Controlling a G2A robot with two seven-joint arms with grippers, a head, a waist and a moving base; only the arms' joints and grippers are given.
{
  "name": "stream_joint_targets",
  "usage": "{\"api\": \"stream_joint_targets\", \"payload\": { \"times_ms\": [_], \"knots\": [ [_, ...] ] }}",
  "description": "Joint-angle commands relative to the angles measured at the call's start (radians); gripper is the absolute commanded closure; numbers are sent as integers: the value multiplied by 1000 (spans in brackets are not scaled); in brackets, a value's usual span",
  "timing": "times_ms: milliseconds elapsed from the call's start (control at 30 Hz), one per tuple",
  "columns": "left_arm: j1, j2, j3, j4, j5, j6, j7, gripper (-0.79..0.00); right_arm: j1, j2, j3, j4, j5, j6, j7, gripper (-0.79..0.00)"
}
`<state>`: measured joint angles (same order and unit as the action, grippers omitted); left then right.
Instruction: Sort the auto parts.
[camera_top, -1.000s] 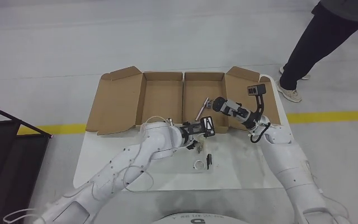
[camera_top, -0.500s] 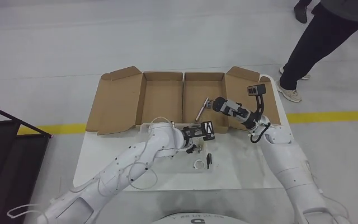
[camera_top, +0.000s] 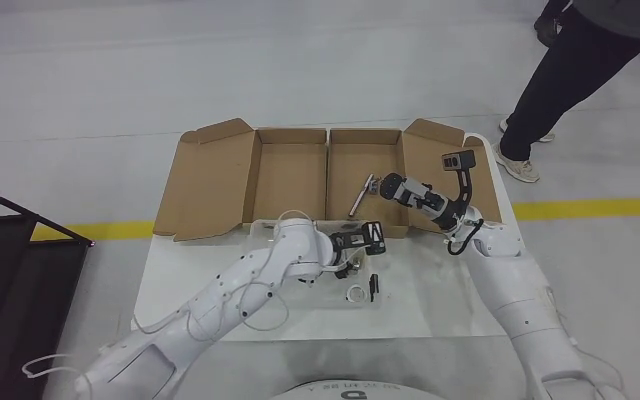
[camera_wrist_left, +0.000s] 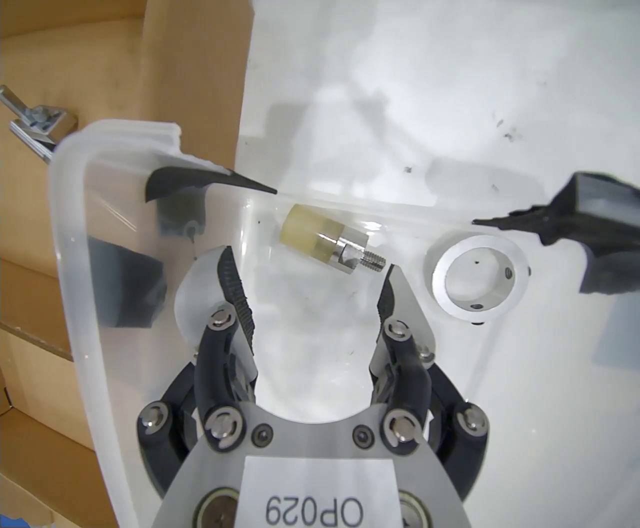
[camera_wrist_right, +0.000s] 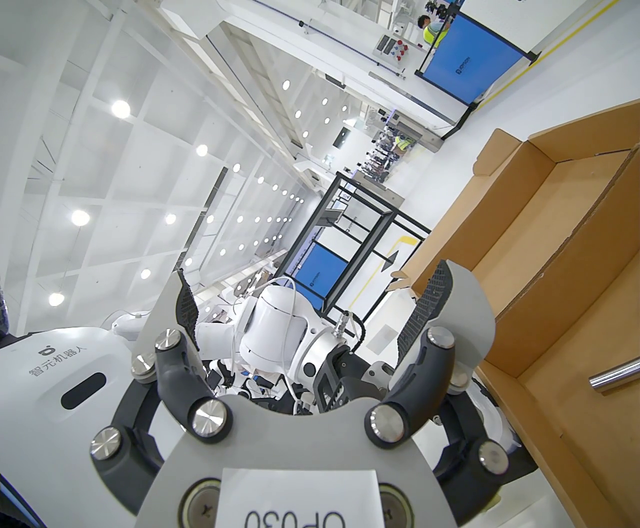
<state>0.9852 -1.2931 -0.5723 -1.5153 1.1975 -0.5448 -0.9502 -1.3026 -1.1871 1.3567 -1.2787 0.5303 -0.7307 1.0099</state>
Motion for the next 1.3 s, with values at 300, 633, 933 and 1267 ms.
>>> {"api": "stream_joint_targets", "payload": {
  "times_ms": [300, 633, 933, 1267],
  "knots": [
    [-17, -12, 4, 33, -28, 2, 0, -520, 0, 0, 0, 0, 0, 0, 0, -785],
    [-18, 3, -53, 38, -1, 23, -3, -514, 0, 0, 0, 0, 0, 0, 0, -785],
    [30, 27, -104, -11, -64, -38, -11, -514, 0, 0, 0, 0, 0, 0, 0, -785],
    [15, 6, -33, 27, -61, -51, 6, -499, 0, 0, 0, 0, 0, 0, 0, -785]
  ]
}}
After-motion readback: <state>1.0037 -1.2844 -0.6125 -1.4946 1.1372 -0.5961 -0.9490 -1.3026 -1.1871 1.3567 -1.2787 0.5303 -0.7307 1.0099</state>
